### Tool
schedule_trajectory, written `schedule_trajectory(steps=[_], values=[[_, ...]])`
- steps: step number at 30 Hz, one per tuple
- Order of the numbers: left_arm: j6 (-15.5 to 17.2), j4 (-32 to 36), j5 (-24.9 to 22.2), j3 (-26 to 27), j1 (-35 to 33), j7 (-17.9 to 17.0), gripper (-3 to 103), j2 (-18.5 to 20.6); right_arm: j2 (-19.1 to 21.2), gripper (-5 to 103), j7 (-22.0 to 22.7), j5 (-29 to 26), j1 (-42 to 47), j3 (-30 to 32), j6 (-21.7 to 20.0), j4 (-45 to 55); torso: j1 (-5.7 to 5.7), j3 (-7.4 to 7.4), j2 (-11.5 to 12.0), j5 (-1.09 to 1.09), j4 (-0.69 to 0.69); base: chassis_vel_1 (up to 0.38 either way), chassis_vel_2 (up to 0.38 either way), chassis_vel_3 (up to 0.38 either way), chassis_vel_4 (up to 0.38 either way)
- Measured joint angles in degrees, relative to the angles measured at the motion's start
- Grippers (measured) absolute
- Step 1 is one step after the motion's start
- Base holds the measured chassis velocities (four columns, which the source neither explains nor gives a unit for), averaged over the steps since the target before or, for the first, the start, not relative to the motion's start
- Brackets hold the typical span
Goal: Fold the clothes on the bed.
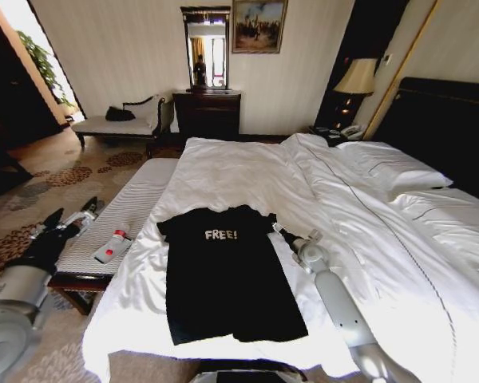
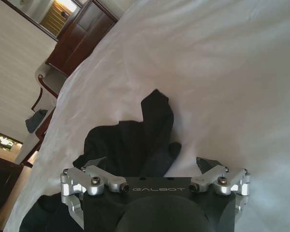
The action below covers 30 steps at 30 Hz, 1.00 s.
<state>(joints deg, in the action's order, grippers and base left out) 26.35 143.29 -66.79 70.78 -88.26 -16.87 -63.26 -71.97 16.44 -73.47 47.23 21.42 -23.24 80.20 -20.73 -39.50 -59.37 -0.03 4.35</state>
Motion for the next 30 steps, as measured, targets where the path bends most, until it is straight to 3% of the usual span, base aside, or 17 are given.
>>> schedule_trajectory(steps=[15,22,24,28,30], values=[[1.4,0.0,0.2,-0.7,0.8,-1.1,100,1.0,-3.0,102,0.6,1.2,-6.0,0.1,-0.2,-6.4,0.0,0.0,0.0,-0.01,-0.03,0.0,0.0,0.0,0.0],[1.7,0.0,0.4,-1.3,1.6,-1.5,100,1.1,-3.4,71,-0.1,1.9,-6.3,0.2,0.2,-6.9,0.01,0.0,0.0,0.0,-0.02,0.0,0.0,0.0,0.0],[1.7,0.0,0.4,-1.6,1.8,-1.5,100,1.2,-3.4,71,-0.1,2.2,-6.3,0.3,0.3,-6.9,0.01,0.0,0.0,0.0,-0.04,0.0,0.0,0.0,0.0],[1.8,0.0,0.4,-2.1,2.1,-1.5,100,1.6,-3.3,49,-0.1,3.7,-6.6,0.7,0.7,-7.6,0.0,0.0,0.0,0.01,0.0,0.0,0.0,0.0,0.0],[1.9,0.0,0.5,-2.1,2.1,-1.6,100,1.6,-3.3,49,-0.1,4.0,-6.8,0.7,0.8,-7.9,0.0,0.0,0.0,0.01,0.0,0.0,0.0,0.0,0.0]])
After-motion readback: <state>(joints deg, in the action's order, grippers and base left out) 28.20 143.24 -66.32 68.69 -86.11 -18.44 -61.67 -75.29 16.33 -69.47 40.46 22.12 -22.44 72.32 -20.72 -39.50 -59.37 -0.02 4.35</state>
